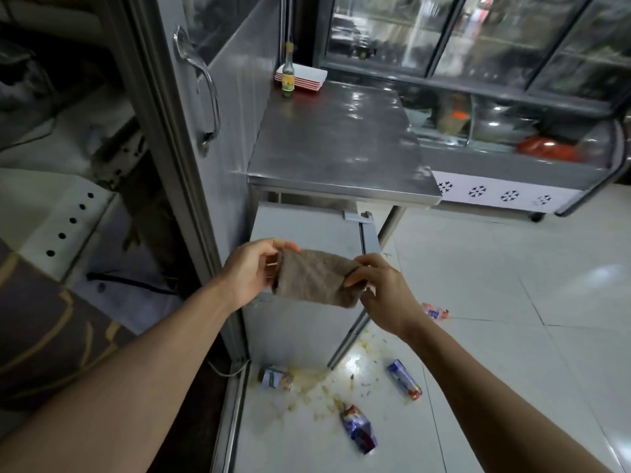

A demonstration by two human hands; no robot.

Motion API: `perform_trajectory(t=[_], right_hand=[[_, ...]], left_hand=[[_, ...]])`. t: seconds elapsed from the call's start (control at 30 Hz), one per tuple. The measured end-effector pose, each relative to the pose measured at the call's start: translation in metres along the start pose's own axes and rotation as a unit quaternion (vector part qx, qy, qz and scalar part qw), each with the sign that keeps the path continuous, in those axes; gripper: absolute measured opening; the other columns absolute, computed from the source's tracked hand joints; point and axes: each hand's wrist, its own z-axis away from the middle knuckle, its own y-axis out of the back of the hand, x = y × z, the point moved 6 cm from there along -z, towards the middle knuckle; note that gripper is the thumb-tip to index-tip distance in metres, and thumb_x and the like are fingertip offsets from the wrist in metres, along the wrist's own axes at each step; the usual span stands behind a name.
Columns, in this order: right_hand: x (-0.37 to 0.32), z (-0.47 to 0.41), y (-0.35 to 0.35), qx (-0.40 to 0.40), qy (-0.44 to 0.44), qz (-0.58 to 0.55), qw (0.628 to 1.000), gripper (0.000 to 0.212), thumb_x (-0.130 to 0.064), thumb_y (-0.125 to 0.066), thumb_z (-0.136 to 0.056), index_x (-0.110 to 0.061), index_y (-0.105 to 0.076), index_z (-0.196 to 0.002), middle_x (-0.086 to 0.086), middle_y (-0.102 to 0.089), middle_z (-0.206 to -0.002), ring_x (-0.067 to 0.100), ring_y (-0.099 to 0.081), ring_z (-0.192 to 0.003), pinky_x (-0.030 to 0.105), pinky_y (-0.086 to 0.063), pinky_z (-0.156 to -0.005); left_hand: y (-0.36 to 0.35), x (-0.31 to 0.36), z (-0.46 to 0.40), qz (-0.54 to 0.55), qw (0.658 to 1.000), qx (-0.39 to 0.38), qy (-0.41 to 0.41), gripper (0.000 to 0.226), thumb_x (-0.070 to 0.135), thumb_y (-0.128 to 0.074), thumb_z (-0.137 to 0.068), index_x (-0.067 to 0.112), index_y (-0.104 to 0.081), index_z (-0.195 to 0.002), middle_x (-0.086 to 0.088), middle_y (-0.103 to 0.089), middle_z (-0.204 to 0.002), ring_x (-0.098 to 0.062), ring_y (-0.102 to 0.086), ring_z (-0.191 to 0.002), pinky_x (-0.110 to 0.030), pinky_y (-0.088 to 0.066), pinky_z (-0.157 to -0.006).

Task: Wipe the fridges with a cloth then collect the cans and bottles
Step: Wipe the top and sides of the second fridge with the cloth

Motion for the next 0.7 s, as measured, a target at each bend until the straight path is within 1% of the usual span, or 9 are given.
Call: perform_trajectory(t=[0.1,0.17,0.23,0.33,0.4,0.47,0.57,0.63,0.7], right_hand=[[0.01,0.002,-0.009,-0.004,-0.064,-0.088,0.994,0.02,0.001,-0.058,-0.079,-0.016,-0.067,-0.083,-0.002,-0.053,-0.108,0.014,-0.054,-0.096,0.02,-0.049,-0.081],[0.018,0.001,-0.016,0.003,-0.092,-0.105,0.99,0.015,-0.01,-0.063,-0.08,-0.024,-0.058,-0.078,-0.005,-0.05,-0.104,0.013,-0.052,-0.093,0.014,-0.043,-0.074],[0.024,0.0,-0.027,0.003,-0.1,-0.101,0.99,0.021,-0.017,-0.069,-0.079,-0.025,-0.051,-0.088,-0.006,-0.045,-0.112,0.01,-0.048,-0.101,0.01,-0.037,-0.078],[0.026,-0.005,-0.05,-0.038,-0.065,-0.133,0.988,0.052,-0.016,-0.075,-0.076,-0.025,-0.046,-0.118,-0.007,-0.044,-0.126,0.007,-0.042,-0.115,0.02,-0.036,-0.095],[0.026,-0.006,-0.073,-0.096,-0.039,-0.144,0.984,0.063,-0.013,-0.075,-0.075,-0.023,-0.041,-0.128,-0.007,-0.048,-0.123,0.008,-0.046,-0.114,0.023,-0.038,-0.096],[0.029,-0.003,-0.097,-0.134,-0.034,-0.15,0.979,0.062,-0.008,-0.071,-0.078,-0.021,-0.038,-0.129,-0.005,-0.052,-0.11,0.013,-0.053,-0.101,0.025,-0.046,-0.086],[0.04,0.006,-0.127,-0.11,-0.034,-0.182,0.976,0.056,-0.004,-0.063,-0.084,-0.02,-0.034,-0.13,-0.003,-0.055,-0.088,0.018,-0.058,-0.079,0.024,-0.048,-0.067],[0.044,0.011,-0.143,-0.092,-0.019,-0.178,0.979,0.053,-0.005,-0.057,-0.087,-0.024,-0.035,-0.131,-0.007,-0.057,-0.087,0.015,-0.059,-0.079,0.026,-0.049,-0.068],[0.048,0.013,-0.157,-0.074,-0.002,-0.157,0.985,0.048,-0.003,-0.05,-0.089,-0.024,-0.043,-0.132,0.0,-0.059,-0.105,0.017,-0.058,-0.094,0.03,-0.049,-0.08]], left_hand=[[-0.003,-0.002,0.0,-0.062,0.998,0.015,-0.024,0.005,0.014,-0.061,-0.085,0.016,-0.066,-0.086,-0.005,-0.065,-0.089,-0.019,-0.062,-0.084,-0.031,-0.049,-0.073],[-0.002,-0.008,-0.001,-0.154,0.986,0.044,-0.045,0.027,0.0,-0.069,-0.077,0.021,-0.061,-0.092,-0.007,-0.065,-0.087,-0.018,-0.064,-0.079,-0.029,-0.054,-0.068],[-0.002,-0.016,-0.001,-0.176,0.981,0.069,-0.046,0.041,-0.007,-0.07,-0.074,0.026,-0.056,-0.096,-0.006,-0.066,-0.083,-0.017,-0.065,-0.074,-0.03,-0.054,-0.065],[-0.007,-0.035,-0.002,-0.205,0.975,0.067,-0.049,0.046,-0.01,-0.07,-0.072,0.024,-0.052,-0.096,-0.001,-0.068,-0.075,-0.017,-0.063,-0.068,-0.036,-0.053,-0.068],[-0.006,-0.051,-0.001,-0.212,0.973,0.07,-0.049,0.045,-0.011,-0.071,-0.07,0.023,-0.051,-0.092,0.001,-0.067,-0.073,-0.017,-0.061,-0.067,-0.037,-0.052,-0.067],[0.002,-0.065,-0.001,-0.221,0.97,0.089,-0.048,0.046,-0.009,-0.073,-0.069,0.024,-0.049,-0.089,-0.007,-0.066,-0.086,-0.022,-0.062,-0.076,-0.041,-0.052,-0.069],[0.018,-0.088,-0.006,-0.256,0.957,0.125,-0.056,0.045,-0.003,-0.076,-0.068,0.026,-0.047,-0.086,-0.012,-0.061,-0.101,-0.028,-0.063,-0.092,-0.044,-0.052,-0.078],[0.029,-0.102,-0.013,-0.281,0.945,0.154,-0.066,0.041,0.001,-0.076,-0.071,0.026,-0.047,-0.086,-0.007,-0.061,-0.1,-0.024,-0.063,-0.094,-0.043,-0.054,-0.081],[0.045,-0.115,-0.018,-0.303,0.93,0.195,-0.073,0.033,0.002,-0.071,-0.076,0.021,-0.049,-0.092,-0.001,-0.06,-0.099,-0.019,-0.062,-0.094,-0.037,-0.053,-0.081]])
